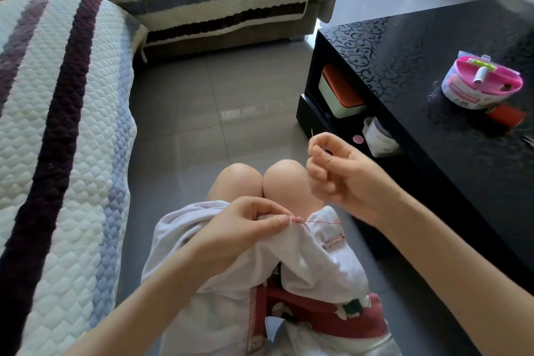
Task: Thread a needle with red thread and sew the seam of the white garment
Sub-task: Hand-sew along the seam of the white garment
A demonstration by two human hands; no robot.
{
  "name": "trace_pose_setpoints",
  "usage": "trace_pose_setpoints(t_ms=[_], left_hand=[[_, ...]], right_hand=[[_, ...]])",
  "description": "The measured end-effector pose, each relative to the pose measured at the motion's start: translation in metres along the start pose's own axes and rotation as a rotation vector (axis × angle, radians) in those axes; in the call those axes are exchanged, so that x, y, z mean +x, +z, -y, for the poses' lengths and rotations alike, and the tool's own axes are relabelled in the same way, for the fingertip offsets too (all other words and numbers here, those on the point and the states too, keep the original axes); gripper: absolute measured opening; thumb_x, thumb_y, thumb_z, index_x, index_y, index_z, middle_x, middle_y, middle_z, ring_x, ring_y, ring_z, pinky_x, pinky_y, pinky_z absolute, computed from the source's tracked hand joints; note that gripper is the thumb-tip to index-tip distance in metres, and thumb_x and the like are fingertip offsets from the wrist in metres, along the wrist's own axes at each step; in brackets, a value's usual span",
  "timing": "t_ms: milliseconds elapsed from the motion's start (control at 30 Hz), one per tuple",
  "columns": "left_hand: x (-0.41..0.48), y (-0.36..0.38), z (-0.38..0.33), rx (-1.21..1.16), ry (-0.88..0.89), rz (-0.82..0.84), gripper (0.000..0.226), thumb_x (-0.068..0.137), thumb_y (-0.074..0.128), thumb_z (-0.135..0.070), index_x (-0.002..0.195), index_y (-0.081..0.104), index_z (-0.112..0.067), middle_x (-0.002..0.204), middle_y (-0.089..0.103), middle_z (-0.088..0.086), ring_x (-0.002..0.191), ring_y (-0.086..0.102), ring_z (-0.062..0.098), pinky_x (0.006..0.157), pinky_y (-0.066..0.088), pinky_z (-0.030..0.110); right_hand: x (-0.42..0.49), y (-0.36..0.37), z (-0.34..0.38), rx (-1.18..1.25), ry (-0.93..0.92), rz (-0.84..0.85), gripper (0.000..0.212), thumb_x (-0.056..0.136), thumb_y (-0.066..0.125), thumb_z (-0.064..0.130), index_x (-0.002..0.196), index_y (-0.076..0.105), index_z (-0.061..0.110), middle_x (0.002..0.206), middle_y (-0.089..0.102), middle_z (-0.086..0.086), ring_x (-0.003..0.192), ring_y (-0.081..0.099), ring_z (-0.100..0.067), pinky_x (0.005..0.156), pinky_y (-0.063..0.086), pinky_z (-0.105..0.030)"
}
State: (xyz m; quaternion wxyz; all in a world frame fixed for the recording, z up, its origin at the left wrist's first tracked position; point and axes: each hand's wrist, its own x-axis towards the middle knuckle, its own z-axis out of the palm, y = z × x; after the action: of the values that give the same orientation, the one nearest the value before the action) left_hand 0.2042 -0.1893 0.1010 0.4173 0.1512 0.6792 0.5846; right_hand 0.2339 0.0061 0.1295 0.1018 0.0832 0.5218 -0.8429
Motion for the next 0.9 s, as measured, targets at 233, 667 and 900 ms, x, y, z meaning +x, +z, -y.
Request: trace_pose_setpoints(t_ms=[233,667,900], left_hand=[[-0.008,-0.005,-0.005,-0.054,-0.008,0.122,0.01,0.09,0.063,-0.009,0.088,0.073,-0.01,0.087,0.074,0.0,0.088,0.066,0.004,0.076,0.047,0.014],[-0.012,-0.008,-0.01,-0.108,0.008,0.115,0.01,0.083,0.067,-0.018,0.087,0.073,-0.011,0.083,0.073,-0.004,0.083,0.064,0.001,0.073,0.047,0.013],[-0.013,-0.006,-0.013,-0.104,0.009,0.118,0.01,0.083,0.067,-0.019,0.087,0.073,-0.012,0.085,0.073,-0.002,0.086,0.064,0.001,0.074,0.047,0.013]], right_hand=[[0.076,-0.115,0.031,-0.335,-0.197,-0.698,0.025,0.095,0.042,0.005,0.074,0.046,0.019,0.049,0.036,0.006,0.037,0.029,-0.005,0.038,0.02,-0.017],[0.011,-0.015,0.003,-0.908,0.074,0.271,0.029,0.085,0.066,0.033,0.093,0.073,0.006,0.076,0.066,0.006,0.075,0.059,-0.004,0.071,0.045,-0.022],[0.0,-0.012,0.001,-0.787,0.075,0.339,0.016,0.091,0.062,0.011,0.077,0.068,0.016,0.074,0.067,0.006,0.075,0.061,-0.005,0.071,0.045,-0.016]])
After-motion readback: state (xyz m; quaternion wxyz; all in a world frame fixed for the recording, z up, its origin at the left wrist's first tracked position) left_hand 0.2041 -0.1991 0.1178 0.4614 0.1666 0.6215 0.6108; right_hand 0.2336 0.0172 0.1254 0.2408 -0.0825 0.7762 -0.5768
